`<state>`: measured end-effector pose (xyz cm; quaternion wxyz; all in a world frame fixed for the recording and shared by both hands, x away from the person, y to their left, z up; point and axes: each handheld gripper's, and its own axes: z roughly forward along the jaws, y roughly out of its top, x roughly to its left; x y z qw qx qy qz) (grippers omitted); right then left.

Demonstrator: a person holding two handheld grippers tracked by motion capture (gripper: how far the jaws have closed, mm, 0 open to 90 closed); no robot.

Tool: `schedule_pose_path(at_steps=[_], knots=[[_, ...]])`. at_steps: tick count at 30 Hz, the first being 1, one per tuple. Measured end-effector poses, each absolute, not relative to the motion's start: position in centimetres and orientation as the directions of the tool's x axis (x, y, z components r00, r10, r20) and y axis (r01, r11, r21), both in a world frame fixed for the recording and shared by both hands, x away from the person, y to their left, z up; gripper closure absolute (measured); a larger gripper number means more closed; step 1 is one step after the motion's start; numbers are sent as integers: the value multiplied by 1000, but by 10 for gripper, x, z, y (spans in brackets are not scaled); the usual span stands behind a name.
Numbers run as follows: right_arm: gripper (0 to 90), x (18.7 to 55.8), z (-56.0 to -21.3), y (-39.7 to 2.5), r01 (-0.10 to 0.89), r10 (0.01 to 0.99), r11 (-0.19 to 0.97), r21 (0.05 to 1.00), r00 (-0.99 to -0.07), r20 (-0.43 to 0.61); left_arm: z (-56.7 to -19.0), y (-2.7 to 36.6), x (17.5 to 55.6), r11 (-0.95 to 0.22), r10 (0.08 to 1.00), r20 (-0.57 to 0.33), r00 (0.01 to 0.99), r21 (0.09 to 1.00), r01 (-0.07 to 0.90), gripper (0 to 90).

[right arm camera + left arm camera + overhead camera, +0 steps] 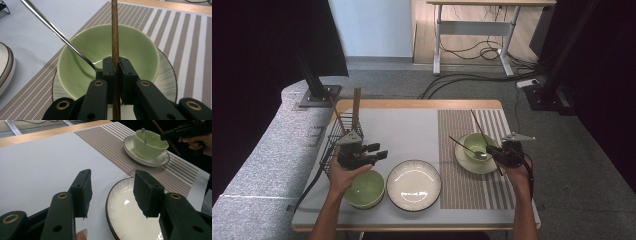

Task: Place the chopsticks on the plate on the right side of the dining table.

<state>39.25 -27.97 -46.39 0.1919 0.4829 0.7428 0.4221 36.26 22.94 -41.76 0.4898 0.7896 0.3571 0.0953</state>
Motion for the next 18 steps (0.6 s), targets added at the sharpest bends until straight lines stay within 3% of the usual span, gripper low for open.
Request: schedule_pose_path(at_steps=[18], knots=[[849,391,-464,-298,559,904,109,822,-400,152,-418,230,363,-266,659,-198,726,841,471,491]])
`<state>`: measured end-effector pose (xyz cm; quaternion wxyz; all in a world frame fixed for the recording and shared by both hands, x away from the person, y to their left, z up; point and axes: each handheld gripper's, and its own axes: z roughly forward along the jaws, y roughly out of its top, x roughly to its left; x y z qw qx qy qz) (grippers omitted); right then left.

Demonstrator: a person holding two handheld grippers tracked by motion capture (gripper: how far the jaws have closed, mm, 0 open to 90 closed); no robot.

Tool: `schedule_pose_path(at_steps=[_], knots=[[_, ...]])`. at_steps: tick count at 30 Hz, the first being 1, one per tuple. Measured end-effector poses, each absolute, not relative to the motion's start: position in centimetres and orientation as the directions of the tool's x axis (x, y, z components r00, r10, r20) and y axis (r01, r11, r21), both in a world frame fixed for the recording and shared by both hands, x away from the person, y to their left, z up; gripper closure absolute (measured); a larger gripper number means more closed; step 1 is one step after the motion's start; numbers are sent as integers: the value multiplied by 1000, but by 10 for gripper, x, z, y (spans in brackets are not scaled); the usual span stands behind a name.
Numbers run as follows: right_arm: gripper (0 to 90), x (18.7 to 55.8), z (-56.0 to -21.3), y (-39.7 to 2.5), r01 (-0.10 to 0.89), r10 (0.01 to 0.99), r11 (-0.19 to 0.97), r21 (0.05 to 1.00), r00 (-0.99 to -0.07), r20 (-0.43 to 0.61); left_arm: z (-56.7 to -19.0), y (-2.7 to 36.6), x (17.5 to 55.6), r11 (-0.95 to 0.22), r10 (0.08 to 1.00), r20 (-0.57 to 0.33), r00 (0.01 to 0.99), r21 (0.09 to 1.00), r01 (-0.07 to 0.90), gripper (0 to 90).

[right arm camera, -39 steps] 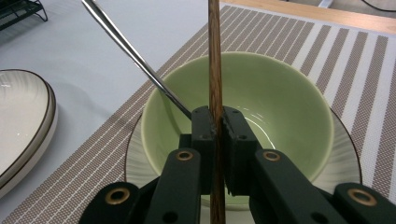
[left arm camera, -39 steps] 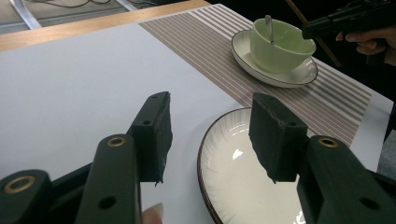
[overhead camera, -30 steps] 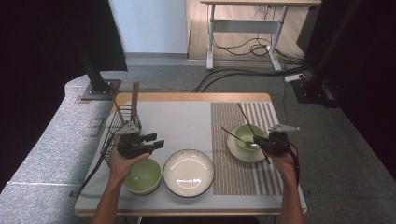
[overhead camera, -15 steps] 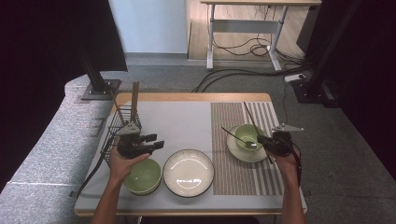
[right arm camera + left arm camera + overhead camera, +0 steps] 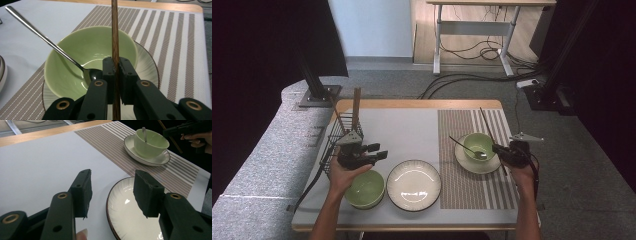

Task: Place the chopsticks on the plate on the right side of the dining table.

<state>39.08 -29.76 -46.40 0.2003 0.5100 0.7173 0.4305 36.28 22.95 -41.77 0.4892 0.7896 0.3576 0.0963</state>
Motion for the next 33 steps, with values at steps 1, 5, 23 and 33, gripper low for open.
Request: schedule_pose_path(at_steps=[1,5,23,33], knots=[[849,391,-464,-299,562,906,106,820,-395,153,-418,230,363,-266,659,-198,726,841,471,491],[849,390,-465,-305,560,915,82,824,-370,161,-418,230,363,-265,660,-198,725,841,471,491],[848,394,-475,-314,592,932,56,804,-319,170,-418,230,363,-265,660,-198,725,841,471,491],[847,401,-485,-314,624,939,52,780,-297,175,-419,230,363,-265,660,-198,725,841,471,491]])
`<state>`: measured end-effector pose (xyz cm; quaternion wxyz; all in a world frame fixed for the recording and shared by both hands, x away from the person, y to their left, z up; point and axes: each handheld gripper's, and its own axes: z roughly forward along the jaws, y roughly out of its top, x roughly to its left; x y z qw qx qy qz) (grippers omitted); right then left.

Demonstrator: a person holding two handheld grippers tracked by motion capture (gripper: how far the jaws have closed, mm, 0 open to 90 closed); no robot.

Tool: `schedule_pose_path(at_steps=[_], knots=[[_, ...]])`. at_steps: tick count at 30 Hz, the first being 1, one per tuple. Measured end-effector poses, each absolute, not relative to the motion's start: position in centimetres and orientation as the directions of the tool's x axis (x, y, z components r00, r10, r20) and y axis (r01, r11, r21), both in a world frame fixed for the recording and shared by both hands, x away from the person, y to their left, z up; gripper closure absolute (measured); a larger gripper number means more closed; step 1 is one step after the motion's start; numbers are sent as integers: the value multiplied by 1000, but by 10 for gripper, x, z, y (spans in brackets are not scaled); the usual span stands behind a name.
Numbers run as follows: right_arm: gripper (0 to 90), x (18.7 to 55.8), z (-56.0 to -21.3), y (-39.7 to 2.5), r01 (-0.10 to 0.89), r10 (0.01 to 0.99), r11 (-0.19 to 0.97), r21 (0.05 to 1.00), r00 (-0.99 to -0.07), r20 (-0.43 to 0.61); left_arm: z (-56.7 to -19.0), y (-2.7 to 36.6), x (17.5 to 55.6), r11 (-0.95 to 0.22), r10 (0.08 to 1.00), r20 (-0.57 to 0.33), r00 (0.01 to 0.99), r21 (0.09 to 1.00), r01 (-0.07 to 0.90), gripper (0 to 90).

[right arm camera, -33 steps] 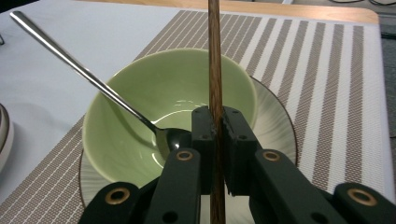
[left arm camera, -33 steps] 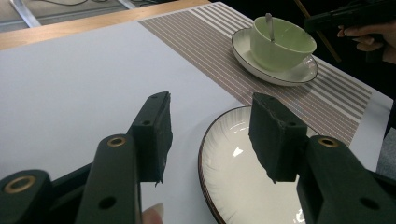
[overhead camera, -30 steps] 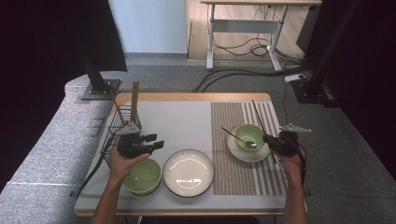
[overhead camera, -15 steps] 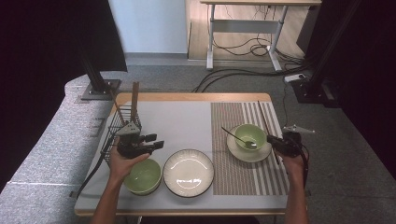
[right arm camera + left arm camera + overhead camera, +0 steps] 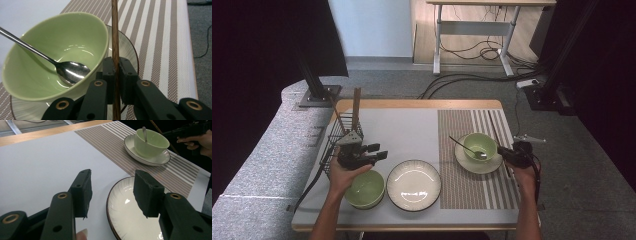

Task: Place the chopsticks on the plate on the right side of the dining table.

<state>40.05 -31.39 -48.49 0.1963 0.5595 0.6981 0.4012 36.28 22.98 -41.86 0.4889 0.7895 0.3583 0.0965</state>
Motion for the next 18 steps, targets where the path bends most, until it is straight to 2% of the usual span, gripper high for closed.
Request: schedule_pose_path(at_steps=[18], knots=[[845,409,-499,-310,654,942,54,755,-284,178,-418,231,363,-261,657,-204,725,842,473,491]])
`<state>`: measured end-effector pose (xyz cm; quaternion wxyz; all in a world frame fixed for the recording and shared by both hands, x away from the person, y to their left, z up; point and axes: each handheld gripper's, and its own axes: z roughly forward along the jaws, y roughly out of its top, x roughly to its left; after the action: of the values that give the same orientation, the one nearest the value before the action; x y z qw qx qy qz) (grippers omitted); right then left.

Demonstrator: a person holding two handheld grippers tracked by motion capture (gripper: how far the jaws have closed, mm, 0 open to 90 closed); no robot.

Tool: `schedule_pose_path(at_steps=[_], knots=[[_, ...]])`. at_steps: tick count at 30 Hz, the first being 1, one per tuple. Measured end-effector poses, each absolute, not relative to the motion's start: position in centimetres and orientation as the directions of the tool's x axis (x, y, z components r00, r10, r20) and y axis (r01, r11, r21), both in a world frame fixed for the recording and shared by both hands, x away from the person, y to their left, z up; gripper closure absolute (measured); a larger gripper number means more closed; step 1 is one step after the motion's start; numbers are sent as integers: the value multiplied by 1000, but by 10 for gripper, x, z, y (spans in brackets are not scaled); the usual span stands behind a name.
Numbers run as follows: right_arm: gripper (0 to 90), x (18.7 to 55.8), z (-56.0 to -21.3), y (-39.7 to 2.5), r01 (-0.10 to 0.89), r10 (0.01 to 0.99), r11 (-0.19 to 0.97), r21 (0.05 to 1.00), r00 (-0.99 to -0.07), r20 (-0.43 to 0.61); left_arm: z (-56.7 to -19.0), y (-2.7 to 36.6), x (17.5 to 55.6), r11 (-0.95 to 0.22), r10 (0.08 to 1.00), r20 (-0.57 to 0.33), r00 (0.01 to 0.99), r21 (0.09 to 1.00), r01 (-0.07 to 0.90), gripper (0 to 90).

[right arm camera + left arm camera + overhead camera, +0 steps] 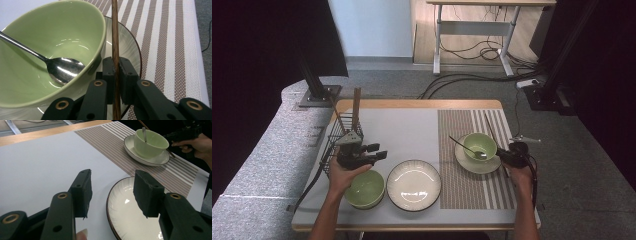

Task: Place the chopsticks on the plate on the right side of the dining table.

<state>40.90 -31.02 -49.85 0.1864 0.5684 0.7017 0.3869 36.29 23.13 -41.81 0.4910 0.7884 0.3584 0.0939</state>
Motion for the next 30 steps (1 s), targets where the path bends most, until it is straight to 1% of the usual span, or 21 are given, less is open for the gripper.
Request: schedule_pose_path(at_steps=[12,18,23,25,27,29,30], knots=[[836,413,-505,-307,665,945,61,744,-278,171,-418,231,363,-261,656,-206,726,840,475,491],[781,413,-507,-307,674,948,68,736,-274,163,-418,231,363,-264,656,-205,726,840,475,491],[759,408,-501,-310,667,946,85,740,-288,151,-418,231,363,-262,655,-207,726,840,476,491],[769,406,-499,-312,667,943,83,740,-293,158,-418,231,363,-261,655,-207,726,840,475,491],[795,404,-498,-314,671,941,83,737,-296,164,-417,231,362,-255,654,-211,726,842,475,492],[839,403,-498,-315,671,936,78,737,-303,177,-417,231,362,-253,654,-212,726,843,474,492],[843,402,-498,-316,673,935,76,736,-305,182,-417,230,362,-251,653,-214,727,844,474,492]])
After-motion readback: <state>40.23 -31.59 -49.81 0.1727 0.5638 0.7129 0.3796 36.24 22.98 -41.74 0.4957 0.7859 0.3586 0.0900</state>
